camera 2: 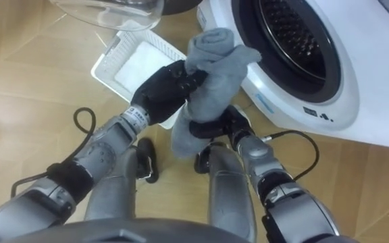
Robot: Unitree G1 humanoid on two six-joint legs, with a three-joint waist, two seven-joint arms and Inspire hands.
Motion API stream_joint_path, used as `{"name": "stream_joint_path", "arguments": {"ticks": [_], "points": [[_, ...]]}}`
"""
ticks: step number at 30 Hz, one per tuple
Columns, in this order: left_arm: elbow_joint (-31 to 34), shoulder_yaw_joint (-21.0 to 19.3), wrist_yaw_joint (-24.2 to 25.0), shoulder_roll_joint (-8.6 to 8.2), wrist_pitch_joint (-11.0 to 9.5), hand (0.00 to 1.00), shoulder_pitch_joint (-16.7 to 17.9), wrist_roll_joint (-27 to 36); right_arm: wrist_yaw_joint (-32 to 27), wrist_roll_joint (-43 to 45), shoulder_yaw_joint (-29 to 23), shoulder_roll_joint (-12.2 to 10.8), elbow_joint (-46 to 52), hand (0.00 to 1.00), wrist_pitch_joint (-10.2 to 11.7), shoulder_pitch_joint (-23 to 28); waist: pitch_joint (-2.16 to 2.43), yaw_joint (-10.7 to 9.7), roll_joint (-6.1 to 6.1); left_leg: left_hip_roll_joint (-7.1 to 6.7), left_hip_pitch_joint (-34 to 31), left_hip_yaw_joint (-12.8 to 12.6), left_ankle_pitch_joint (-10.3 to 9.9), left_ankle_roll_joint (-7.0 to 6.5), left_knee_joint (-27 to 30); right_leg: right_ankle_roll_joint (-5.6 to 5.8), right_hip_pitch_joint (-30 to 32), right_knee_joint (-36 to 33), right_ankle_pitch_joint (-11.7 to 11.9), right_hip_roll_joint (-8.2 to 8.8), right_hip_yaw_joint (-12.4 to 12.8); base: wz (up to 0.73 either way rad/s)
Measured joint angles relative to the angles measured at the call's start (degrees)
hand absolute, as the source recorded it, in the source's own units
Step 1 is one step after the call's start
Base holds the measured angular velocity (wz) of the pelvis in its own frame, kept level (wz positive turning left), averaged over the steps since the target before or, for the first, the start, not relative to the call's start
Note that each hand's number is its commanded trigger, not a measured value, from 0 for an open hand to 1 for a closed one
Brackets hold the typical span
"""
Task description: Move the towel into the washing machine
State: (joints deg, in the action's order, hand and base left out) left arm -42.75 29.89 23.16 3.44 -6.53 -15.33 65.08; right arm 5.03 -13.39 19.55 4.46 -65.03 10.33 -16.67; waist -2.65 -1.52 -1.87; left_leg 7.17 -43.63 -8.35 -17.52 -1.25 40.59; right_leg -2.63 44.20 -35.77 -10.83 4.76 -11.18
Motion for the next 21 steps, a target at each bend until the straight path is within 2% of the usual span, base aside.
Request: {"name": "stream_joint_path", "arguments": {"ticks": [1, 2, 8, 11, 14, 15, 16, 21], "points": [[0.0, 0.0, 0.0, 0.0, 0.0, 0.92, 0.2, 1.5, -0.1, 0.0, 0.0, 0.0, 0.1, 1.0, 0.0, 0.1, 0.02, 0.1, 0.03, 0.0, 0.0, 0.0, 0.0, 0.0, 0.0, 0.0, 0.0, 0.0, 0.0, -0.02, 0.0, 0.0], [0.0, -0.2, -0.1, 0.01, 0.0, 0.0, 0.4, 2.7, -0.2, 0.0, 0.0, 0.0, 0.1, 1.0, 0.0, 0.1, 0.02, 0.2, 0.04, 0.02, 0.0, 0.0, 0.0, 0.01, 0.0, 0.0, 0.0, 0.0, 0.0, -0.16, 0.0, 0.0], [0.0, -1.1, -0.1, 0.26, 0.1, 0.0, 1.0, 5.2, -1.5, -0.2, -0.3, 0.0, 0.8, 1.0, -0.2, 0.9, 0.15, 0.7, 0.96, 0.0, 0.3, -0.3, 0.0, 0.01, 0.0, 0.0, -0.4, -0.2, 0.0, -0.23, 0.1, 0.0], [0.0, -2.3, 0.0, 0.24, 0.3, 0.0, 1.5, 5.3, -3.0, -0.5, -0.9, 0.0, 0.7, 1.0, -1.1, 1.3, 0.21, 1.6, 1.17, 0.02, 0.4, -0.3, 0.0, 0.03, 0.0, -0.01, -0.2, -0.3, 0.0, -0.28, 0.5, -0.02], [-0.3, -5.3, -0.6, 0.07, 0.4, 0.0, 2.4, 5.1, -5.4, -5.3, -3.0, 0.3, 0.6, 1.0, -2.9, 3.0, 0.24, 2.7, 1.29, -0.32, 0.5, -0.4, 0.2, 0.23, -0.3, -0.04, -0.2, -0.2, 0.0, -0.36, 0.3, 0.0], [-0.7, -5.8, -0.9, 0.12, 0.3, 0.0, 2.6, 5.0, -5.9, -6.0, -3.6, 0.4, 0.6, 1.0, -2.9, 3.3, 0.24, 2.7, 1.29, -0.46, 0.6, -0.4, 0.3, 0.3, -0.6, -0.04, -0.3, -0.1, 0.0, -0.34, 0.4, 0.04], [-2.0, -7.0, -2.1, 0.37, 0.3, 0.0, 2.8, 4.3, -6.6, -7.4, -4.5, 0.4, 0.3, 1.0, -3.0, 3.5, 0.24, 3.0, 1.28, -0.86, 0.9, -0.4, 0.6, 0.36, -1.3, -0.05, -0.3, 0.0, 0.0, -0.07, 0.4, 0.0], [-4.1, -10.6, -8.3, 2.06, 0.8, 0.0, 5.3, -3.8, -7.6, -13.9, -6.8, 0.8, 0.0, 1.0, -5.9, 3.2, 0.25, 3.7, 1.32, -0.9, 1.0, -0.3, 0.7, 0.59, -1.8, -0.19, -0.2, 0.1, -0.1, 0.06, 0.2, 0.01]]}}
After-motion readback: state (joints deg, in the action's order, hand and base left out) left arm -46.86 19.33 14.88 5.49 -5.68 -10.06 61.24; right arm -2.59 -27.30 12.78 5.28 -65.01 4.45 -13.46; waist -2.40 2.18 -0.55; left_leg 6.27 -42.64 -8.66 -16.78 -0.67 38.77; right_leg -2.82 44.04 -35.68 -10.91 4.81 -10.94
